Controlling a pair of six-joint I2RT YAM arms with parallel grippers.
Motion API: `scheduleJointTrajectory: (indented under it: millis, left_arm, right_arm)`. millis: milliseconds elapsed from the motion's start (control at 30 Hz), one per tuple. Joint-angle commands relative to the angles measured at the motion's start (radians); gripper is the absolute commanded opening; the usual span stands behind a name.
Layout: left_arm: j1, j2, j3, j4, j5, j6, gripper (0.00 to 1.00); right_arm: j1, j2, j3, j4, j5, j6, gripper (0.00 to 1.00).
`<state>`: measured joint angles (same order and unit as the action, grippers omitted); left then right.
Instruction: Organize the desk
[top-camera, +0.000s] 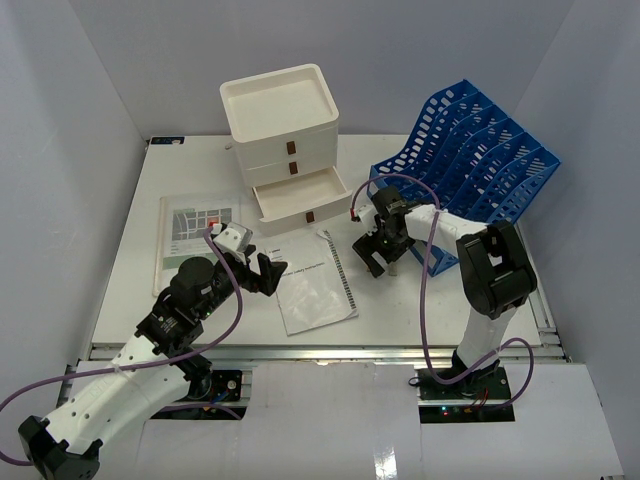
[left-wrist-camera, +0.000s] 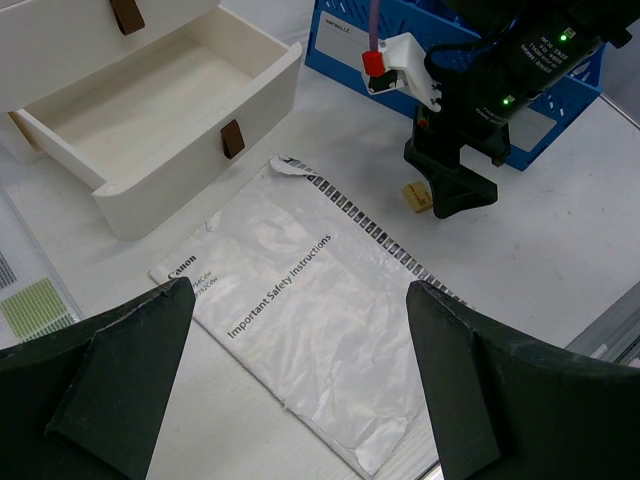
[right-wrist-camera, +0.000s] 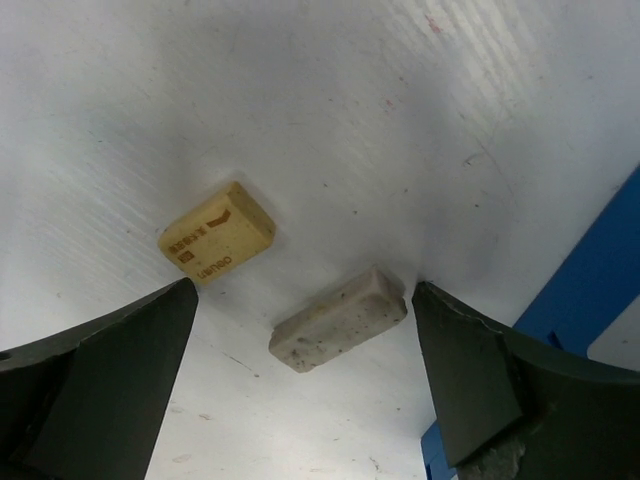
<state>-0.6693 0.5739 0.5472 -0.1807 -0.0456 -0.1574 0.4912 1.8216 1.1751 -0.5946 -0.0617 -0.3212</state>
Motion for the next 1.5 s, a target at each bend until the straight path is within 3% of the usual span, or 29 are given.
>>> scheduleJointTrajectory:
  millis: [0, 133, 300, 367, 533, 700, 1033, 1100, 1333, 1467]
  left_arm:
    - [0.005, -0.007, -0.001, -0.011, -0.011, 0.005, 0.98]
    - [0.005, -0.006, 0.000, -0.011, -0.011, 0.004, 0.98]
    - [0.005, -0.011, -0.001, -0.011, -0.014, 0.004, 0.98]
    - [0.005, -0.012, -0.001, -0.011, -0.014, 0.003, 0.98]
    - [0.005, -0.011, 0.000, -0.013, -0.016, 0.003, 0.98]
    - [0.005, -0.013, -0.001, -0.013, -0.012, 0.005, 0.98]
    - [0.005, -0.023, 0.000, -0.013, -0.014, 0.005, 0.98]
    - [0.005, -0.025, -0.001, -0.013, -0.014, 0.004, 0.98]
    - [0.005, -0.028, -0.001, -0.016, -0.018, 0.006, 0.98]
    - [0.005, -0.032, -0.001, -0.016, -0.018, 0.006, 0.98]
  right_arm:
    - [0.003, 0.014, -0.065, 0.033, -0.029, -0.033, 0.84]
    - [0.004, -0.009, -0.094, 0.034, -0.023, -0.035, 0.68]
    - [0.003, -0.018, -0.104, 0.035, -0.027, -0.036, 0.65]
    - [0.004, -0.019, -0.103, 0.037, -0.025, -0.037, 0.69]
    - [0.004, -0.050, -0.093, 0.045, 0.017, -0.034, 0.92]
    - [0.003, -0.112, -0.091, 0.026, 0.083, -0.036, 0.90]
    - [0.003, -0.097, -0.133, 0.031, 0.001, -0.001, 0.93]
    - [0.003, -0.080, -0.122, 0.028, -0.003, 0.012, 0.79]
    - [0.003, -0.019, -0.062, 0.021, -0.013, 0.037, 0.48]
    - [0.002, -0.017, -0.071, 0.029, -0.007, 0.031, 0.23]
